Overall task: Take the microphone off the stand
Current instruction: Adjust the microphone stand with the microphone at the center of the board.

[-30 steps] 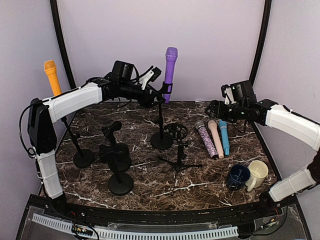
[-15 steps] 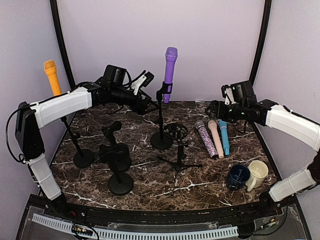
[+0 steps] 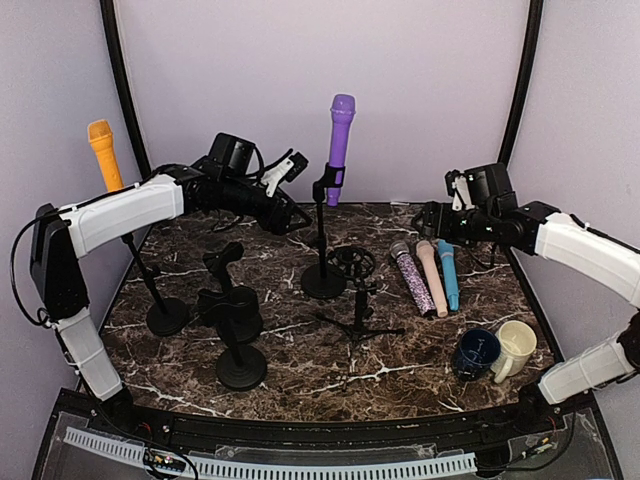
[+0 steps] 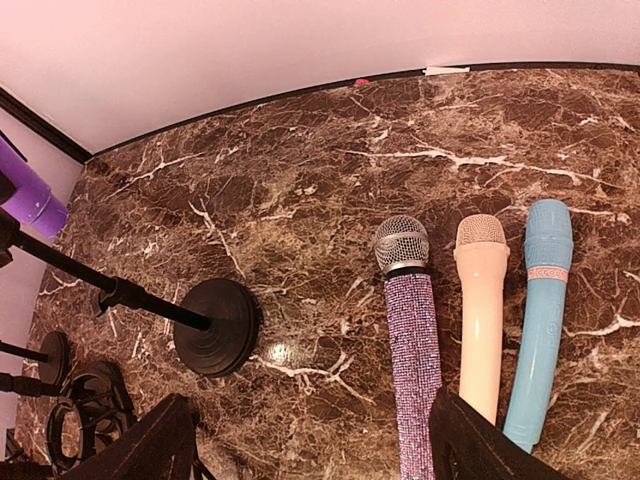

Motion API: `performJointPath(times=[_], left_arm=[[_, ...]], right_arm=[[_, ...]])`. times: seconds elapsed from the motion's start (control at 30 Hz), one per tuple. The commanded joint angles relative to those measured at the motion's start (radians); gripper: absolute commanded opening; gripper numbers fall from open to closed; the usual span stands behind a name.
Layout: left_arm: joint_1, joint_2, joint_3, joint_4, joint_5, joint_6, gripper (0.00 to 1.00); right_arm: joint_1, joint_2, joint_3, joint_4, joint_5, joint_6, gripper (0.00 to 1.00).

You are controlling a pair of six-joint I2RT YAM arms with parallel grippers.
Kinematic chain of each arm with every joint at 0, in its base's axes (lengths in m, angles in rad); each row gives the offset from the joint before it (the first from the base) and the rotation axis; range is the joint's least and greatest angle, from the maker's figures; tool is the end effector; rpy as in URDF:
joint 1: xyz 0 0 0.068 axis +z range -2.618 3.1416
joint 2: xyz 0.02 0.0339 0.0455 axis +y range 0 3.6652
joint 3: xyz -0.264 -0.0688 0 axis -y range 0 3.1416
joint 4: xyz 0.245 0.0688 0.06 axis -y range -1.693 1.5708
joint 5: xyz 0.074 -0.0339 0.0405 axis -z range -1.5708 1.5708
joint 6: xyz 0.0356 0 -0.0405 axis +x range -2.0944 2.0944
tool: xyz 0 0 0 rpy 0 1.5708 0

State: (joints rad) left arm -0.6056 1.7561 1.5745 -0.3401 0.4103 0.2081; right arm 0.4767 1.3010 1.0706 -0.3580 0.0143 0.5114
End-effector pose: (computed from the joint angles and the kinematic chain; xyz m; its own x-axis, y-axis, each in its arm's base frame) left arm 0.3314 -0.2467 0.3346 -0.2343 0.3927 -0.8893 0.8736 0.4864 -0.0154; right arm 0.2606 0.1340 0.3096 -0.6494 0.2154 -0.7293 -0.1495 0.9042 0.4002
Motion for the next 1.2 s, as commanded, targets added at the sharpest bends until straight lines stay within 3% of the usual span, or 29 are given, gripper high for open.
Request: performJointPath(times=[0.0, 0.23, 0.4, 0.77, 1.17], left_arm=[[-0.013, 0.021, 0.033, -0.023, 0.003, 0.004, 0.64], [-0.003, 0.095, 0.081, -0.011, 0.088, -0.066, 0.6], [-0.003, 0.102, 0.058, -0.006, 0.089, -0.029, 0.54], [-0.069, 0.079, -0.055, 0.083, -0.146, 0.078, 0.49], [-0.066, 0.049, -0.163, 0.256, -0.189, 0.005, 0.44]], right_arm=[[-0.003, -0.019, -0.017, 0.033, -0.01, 0.013, 0.82], [-0.004, -0.039, -0.022, 0.022, -0.031, 0.015, 0.82], [-0.004, -0.055, -0.031, 0.013, -0.017, 0.007, 0.82], [-0.004, -0.04, -0.024, 0.038, -0.028, 0.013, 0.83], [-0.004, -0.053, -0.038, 0.039, -0.019, 0.01, 0.83]])
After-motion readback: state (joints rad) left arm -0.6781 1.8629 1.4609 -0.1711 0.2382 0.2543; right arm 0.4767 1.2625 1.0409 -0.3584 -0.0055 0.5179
